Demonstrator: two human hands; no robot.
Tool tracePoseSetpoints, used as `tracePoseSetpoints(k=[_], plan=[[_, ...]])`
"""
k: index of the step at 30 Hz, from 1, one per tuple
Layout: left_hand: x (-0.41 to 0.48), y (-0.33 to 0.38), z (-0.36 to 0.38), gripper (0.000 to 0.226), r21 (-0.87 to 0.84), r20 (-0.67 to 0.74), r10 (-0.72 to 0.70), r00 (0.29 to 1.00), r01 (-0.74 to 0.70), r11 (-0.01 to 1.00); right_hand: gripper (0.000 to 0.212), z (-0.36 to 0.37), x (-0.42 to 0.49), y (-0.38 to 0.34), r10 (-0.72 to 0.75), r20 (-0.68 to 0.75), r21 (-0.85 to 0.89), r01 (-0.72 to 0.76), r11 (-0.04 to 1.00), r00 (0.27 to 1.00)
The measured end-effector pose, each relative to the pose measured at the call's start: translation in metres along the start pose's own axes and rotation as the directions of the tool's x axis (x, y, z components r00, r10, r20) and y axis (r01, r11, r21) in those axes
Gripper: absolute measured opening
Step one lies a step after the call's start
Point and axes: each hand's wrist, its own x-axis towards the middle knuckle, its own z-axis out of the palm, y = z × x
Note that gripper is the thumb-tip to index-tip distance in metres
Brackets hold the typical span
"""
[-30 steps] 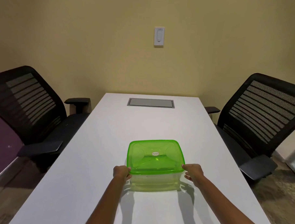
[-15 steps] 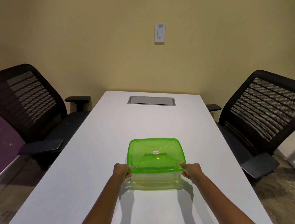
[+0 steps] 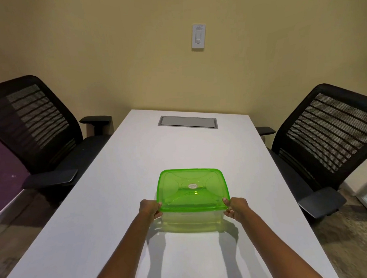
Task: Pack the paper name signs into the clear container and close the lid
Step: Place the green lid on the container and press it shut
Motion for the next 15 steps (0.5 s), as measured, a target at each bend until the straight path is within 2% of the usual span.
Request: tracePoseSetpoints(k=[6,11,15], plan=[[-0.003,0.001,-0.001,0.030,-0.016,-0.007,-0.007,1.000,0.007,1.000,0.023,-0.007,-0.014,-0.006,0.037,0.077,0.047,-0.041,0.998,0.996],[-0.005,0.002,-0.003,0.032,-0.015,0.010,-0.025,1.000,0.025,1.000,0.035,-0.014,-0.016,-0.001,0.051,0.123,-0.003,-0.051,0.999,0.991],[-0.005,0.003,-0.004,0.032,-0.011,0.014,-0.031,0.999,0.031,0.999,0.034,-0.012,-0.012,0.001,0.010,0.060,0.029,-0.012,0.999,0.998]])
